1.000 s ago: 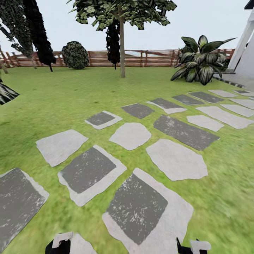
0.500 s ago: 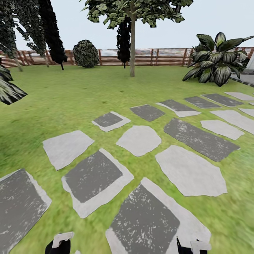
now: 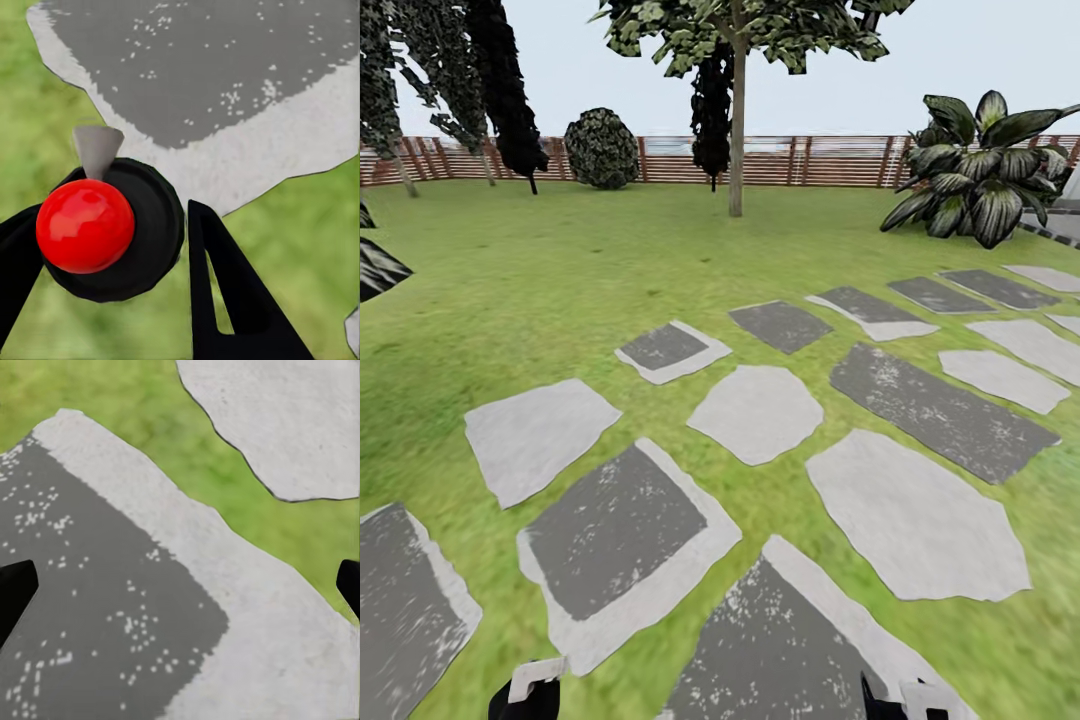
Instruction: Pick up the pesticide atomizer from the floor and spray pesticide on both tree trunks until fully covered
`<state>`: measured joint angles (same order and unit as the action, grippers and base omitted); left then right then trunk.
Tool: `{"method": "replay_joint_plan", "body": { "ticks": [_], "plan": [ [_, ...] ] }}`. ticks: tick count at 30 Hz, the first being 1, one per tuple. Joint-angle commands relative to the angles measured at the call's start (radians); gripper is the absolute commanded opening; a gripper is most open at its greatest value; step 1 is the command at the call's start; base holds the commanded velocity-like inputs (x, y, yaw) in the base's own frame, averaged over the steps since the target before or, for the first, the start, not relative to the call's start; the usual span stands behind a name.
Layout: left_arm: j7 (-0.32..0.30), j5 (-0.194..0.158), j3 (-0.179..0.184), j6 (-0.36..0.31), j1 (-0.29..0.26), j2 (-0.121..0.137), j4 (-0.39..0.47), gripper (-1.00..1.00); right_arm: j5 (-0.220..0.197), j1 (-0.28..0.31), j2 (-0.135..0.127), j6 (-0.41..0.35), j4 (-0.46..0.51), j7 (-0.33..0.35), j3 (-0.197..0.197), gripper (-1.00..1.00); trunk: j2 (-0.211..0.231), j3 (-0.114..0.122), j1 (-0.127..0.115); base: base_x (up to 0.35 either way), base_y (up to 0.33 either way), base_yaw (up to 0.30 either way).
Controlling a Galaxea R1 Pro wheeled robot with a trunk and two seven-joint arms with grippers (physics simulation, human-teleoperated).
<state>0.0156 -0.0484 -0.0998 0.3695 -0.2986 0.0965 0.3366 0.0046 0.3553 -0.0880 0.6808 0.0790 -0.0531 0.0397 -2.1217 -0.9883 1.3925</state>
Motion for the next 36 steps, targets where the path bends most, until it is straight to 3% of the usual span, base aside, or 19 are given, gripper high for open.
{"method": "replay_joint_plan", "body": {
  "ticks": [1, 8, 16, 36],
  "plan": [
    [0.001, -0.005, 0.002, 0.003, -0.001, 0.000, -0.001, -1.00, 0.000, 0.001, 0.000, 0.003, -0.001, -0.001, 0.004, 1.00, 0.000, -0.001, 0.000, 0.339, 0.000, 0.000],
    [0.001, -0.005, 0.002, 0.003, -0.001, 0.000, -0.001, -1.00, -0.003, 0.001, 0.002, 0.010, -0.019, -0.002, 0.005, 1.00, 0.000, -0.001, 0.000, 0.339, 0.000, 0.000],
    [0.001, -0.005, 0.002, 0.003, -0.001, 0.000, -0.001, -1.00, -0.003, -0.005, 0.003, 0.118, -0.046, 0.001, 0.005, 1.00, 0.000, -0.001, 0.000, 0.339, 0.000, 0.000],
    [0.001, -0.005, 0.001, 0.004, -0.001, 0.001, 0.000, -1.00, -0.002, -0.006, 0.011, 0.124, -0.051, 0.001, 0.005, 1.00, 0.000, -0.001, 0.000, 0.332, -0.050, 0.000]
  ]
}}
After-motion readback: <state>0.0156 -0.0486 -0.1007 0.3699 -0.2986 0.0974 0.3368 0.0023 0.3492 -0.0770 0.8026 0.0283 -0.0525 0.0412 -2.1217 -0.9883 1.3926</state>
